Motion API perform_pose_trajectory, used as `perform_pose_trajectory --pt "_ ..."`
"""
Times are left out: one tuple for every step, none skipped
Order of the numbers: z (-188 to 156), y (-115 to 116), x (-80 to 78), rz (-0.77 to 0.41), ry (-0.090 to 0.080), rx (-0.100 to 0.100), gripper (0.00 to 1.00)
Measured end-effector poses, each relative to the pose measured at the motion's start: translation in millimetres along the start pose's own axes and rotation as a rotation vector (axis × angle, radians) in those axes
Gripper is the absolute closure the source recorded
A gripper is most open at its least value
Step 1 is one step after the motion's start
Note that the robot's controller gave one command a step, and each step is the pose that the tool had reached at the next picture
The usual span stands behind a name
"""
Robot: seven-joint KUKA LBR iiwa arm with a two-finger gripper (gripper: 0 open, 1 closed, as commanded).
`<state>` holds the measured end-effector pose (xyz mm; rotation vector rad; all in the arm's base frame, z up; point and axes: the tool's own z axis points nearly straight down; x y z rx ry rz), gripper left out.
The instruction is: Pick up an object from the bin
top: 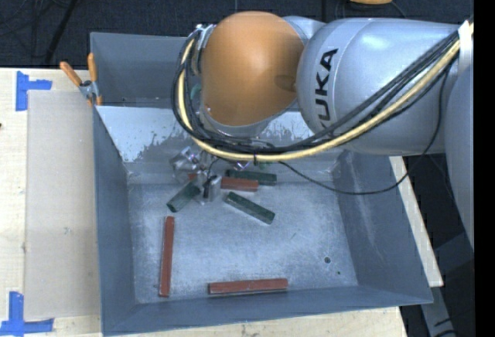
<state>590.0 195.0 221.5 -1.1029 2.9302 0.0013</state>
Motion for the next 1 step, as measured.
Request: perform_pose_trajectory --pt "4.2 0.1 2.3 0.004 0.008 -0.004 1.0"
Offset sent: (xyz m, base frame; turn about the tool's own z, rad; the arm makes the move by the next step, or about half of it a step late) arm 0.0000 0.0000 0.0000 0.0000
